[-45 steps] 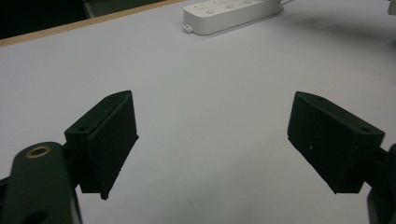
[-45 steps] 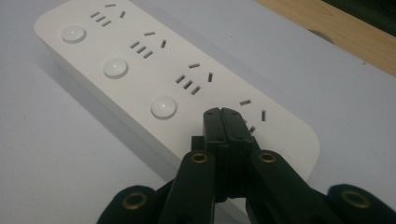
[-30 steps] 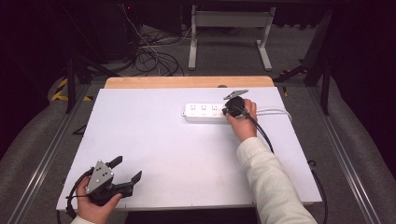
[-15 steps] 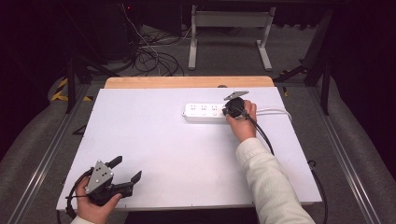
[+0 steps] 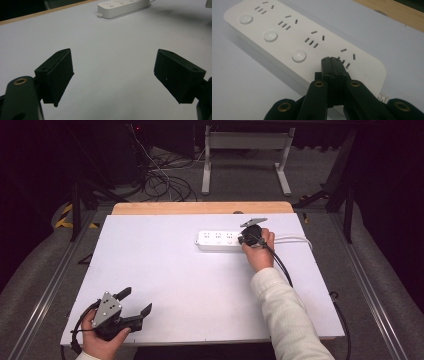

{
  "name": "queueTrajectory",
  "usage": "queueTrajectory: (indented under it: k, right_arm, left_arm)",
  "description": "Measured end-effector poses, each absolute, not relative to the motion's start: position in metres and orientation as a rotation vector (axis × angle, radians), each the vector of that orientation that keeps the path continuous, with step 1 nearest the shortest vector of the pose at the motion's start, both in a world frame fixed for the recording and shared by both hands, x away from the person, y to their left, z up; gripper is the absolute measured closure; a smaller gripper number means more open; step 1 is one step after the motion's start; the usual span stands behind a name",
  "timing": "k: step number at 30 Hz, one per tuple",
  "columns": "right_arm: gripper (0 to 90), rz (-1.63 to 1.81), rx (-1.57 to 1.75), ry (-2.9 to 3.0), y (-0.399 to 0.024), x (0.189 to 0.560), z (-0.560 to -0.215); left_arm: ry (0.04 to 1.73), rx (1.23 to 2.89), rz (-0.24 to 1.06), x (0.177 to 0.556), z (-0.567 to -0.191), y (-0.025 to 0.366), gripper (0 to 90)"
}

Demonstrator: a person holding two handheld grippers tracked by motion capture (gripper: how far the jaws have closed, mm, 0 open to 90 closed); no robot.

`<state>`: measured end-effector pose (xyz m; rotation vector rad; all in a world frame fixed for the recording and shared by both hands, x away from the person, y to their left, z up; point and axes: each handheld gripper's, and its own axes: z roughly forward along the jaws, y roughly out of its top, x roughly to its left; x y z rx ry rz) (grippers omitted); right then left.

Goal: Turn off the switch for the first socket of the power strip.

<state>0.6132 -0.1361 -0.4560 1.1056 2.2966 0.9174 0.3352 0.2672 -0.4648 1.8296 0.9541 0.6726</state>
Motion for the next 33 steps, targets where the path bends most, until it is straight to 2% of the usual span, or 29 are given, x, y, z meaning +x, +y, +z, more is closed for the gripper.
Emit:
queueTrajectory:
  k: [4, 10, 27, 28, 29, 30, 33]
  right_arm:
    - [90.0, 0.972, 1.108, 2.261, -0.138, 0.612, -0.449]
    - [90.0, 1.117, 1.011, 2.208, -0.137, 0.599, -0.417]
    - [90.0, 1.169, 0.974, 2.213, -0.138, 0.587, -0.405]
    - [86.9, 1.187, 0.976, 2.211, -0.139, 0.586, -0.404]
    - [70.4, 1.204, 0.987, 2.202, -0.139, 0.586, -0.403]
    - [60.7, 1.209, 1.000, 2.185, -0.139, 0.586, -0.402]
    - [46.0, 1.242, 1.016, 2.161, -0.143, 0.582, -0.398]
  left_arm:
    - [0.962, 1.824, 0.667, 0.336, -0.465, 0.268, 16.2]
    - [0.961, 1.835, 0.666, 0.339, -0.465, 0.269, 16.2]
    - [0.964, 1.834, 0.665, 0.337, -0.466, 0.268, 16.1]
    - [0.964, 1.833, 0.665, 0.337, -0.466, 0.268, 16.0]
    - [0.964, 1.833, 0.665, 0.337, -0.466, 0.268, 16.0]
    - [0.963, 1.833, 0.664, 0.337, -0.465, 0.268, 16.0]
    - [0.963, 1.834, 0.672, 0.337, -0.465, 0.268, 16.0]
